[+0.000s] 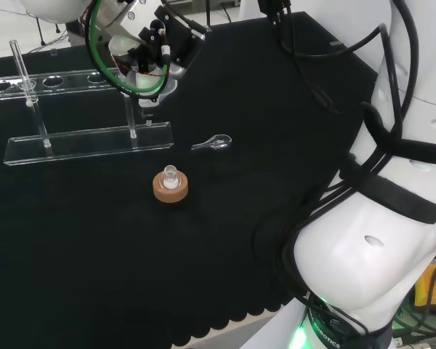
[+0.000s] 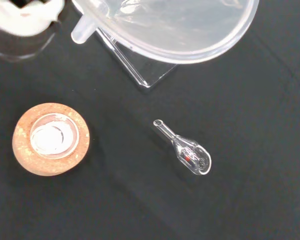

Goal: Put the funnel back on the funnel stand.

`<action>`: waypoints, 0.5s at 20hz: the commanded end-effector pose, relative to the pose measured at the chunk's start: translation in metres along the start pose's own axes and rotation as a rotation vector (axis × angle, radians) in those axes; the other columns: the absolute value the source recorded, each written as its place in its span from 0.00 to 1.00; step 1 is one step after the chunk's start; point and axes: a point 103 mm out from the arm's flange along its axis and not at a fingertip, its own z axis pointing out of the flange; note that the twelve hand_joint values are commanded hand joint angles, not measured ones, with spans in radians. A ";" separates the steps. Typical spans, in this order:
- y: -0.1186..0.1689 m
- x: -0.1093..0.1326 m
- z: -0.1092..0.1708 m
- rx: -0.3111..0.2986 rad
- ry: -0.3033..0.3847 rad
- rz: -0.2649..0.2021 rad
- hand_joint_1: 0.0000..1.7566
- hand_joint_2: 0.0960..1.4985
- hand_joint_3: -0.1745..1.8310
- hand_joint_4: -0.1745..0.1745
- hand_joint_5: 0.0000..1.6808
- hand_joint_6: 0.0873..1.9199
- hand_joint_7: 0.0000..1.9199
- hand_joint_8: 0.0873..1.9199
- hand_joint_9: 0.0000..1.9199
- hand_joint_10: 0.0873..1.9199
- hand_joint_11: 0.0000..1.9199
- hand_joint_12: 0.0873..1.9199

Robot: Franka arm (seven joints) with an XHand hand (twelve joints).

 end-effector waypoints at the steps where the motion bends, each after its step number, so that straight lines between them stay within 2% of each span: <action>1: -0.004 -0.027 -0.008 0.015 0.011 0.061 0.60 0.68 0.10 1.00 0.63 0.43 0.64 0.21 0.83 0.00 0.68 0.36; 7: 0.006 -0.062 -0.010 0.043 0.035 0.136 0.60 0.68 0.10 1.00 0.63 0.43 0.64 0.21 0.83 0.00 0.68 0.36; 10: 0.016 -0.078 -0.009 0.046 0.044 0.154 0.60 0.68 0.10 1.00 0.63 0.43 0.64 0.21 0.83 0.00 0.68 0.36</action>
